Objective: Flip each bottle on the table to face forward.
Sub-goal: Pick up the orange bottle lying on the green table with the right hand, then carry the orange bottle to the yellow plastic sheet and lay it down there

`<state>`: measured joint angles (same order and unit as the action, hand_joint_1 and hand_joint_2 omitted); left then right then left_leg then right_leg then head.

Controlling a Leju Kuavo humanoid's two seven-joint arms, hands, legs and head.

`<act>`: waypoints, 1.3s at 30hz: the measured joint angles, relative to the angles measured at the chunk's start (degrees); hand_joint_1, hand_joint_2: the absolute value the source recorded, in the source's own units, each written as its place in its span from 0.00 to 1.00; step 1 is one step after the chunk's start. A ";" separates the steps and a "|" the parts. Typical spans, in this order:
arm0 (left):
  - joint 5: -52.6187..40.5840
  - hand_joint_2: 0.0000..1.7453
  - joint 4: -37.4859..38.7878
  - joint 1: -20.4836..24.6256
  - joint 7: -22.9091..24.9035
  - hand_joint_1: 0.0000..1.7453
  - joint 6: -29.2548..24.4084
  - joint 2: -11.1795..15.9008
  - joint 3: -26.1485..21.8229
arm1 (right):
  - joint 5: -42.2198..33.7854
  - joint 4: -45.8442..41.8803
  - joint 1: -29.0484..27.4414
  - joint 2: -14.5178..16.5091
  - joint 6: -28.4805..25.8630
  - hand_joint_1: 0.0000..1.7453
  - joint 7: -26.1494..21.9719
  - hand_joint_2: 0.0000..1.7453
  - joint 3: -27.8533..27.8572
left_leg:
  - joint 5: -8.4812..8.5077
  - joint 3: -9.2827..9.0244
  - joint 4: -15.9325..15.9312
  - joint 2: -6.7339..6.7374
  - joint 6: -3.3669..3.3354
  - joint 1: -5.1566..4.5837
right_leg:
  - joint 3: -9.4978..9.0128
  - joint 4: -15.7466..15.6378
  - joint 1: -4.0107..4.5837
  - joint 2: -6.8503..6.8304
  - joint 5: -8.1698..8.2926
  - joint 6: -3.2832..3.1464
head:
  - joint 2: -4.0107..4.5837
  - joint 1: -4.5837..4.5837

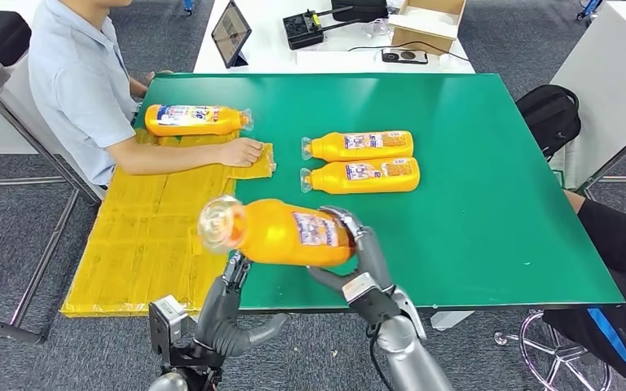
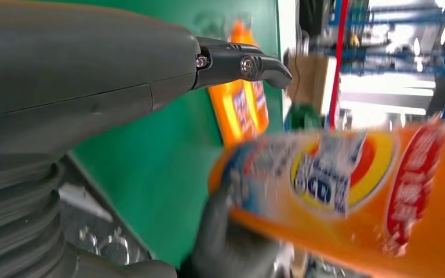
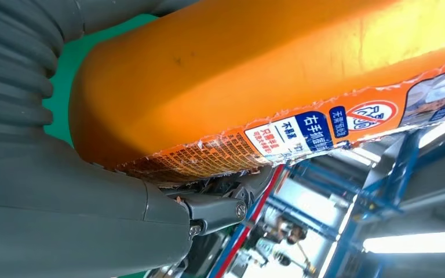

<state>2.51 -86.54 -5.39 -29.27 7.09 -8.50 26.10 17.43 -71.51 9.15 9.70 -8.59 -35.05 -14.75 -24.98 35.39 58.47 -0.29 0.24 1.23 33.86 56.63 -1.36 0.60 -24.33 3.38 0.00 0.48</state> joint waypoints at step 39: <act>20.16 1.00 -0.04 4.30 8.48 1.00 7.64 -0.90 -3.55 | 6.61 17.56 4.00 4.61 -5.84 0.00 0.84 0.00 -17.12 | 0.01 0.02 0.00 -0.01 0.01 0.01 | 0.04 0.01 0.00 -0.01 0.00 -0.01 | 0.00 0.00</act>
<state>22.67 -86.58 -1.08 -20.79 14.73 -9.40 22.56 24.04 -53.95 13.15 14.32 -14.43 -34.20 -31.87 -24.97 35.41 58.47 -0.30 0.24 1.23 33.90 56.65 -1.36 0.60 -24.33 3.37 0.00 0.47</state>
